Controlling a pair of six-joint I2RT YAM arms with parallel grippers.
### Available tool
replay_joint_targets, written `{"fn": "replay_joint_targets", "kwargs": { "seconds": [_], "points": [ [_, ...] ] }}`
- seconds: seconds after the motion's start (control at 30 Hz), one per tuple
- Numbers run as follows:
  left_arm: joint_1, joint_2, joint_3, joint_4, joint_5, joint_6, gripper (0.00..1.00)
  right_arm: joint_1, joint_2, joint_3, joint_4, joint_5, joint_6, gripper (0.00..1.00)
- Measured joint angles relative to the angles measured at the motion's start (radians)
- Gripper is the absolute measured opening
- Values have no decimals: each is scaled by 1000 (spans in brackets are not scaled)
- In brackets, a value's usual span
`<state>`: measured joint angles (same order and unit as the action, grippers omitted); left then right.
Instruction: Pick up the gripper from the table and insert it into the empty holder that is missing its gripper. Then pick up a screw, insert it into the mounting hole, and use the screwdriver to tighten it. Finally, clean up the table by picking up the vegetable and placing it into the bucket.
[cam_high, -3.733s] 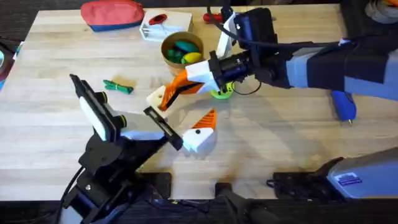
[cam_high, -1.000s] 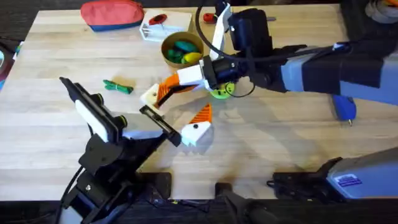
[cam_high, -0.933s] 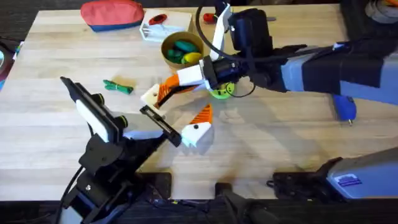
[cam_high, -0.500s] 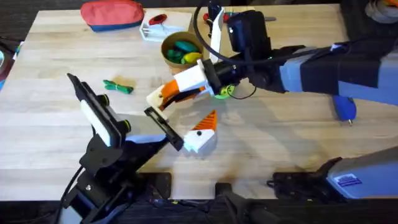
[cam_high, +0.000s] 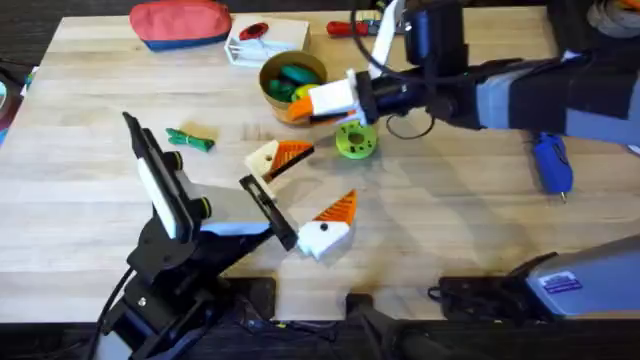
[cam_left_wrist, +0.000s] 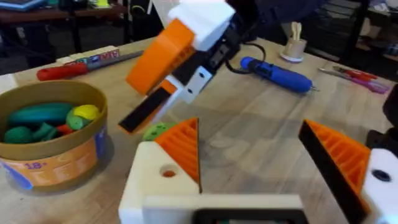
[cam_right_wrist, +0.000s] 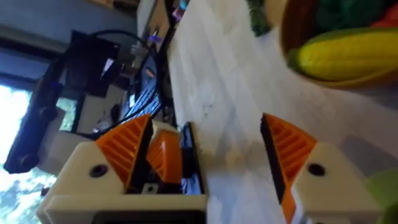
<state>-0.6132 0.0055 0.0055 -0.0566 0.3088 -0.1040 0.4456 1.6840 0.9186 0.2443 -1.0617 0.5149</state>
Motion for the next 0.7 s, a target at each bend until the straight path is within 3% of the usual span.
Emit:
{"fn": "replay_joint_targets", "kwargs": {
  "seconds": [0.1,0.3,0.5,0.53,0.7],
  "points": [
    [0,0,0,2,55,0,985,-67,-10,31,-96,62,-78,993],
    [0,0,0,4,123,0,986,-122,-115,118,-535,309,-372,993],
    [0,0,0,5,197,0,986,-47,-148,141,-776,633,-649,993],
    [0,0,0,5,227,0,985,3,-130,141,-799,765,-736,989],
    [0,0,0,5,249,0,985,63,-109,141,-773,891,-812,860]
  ]
}}
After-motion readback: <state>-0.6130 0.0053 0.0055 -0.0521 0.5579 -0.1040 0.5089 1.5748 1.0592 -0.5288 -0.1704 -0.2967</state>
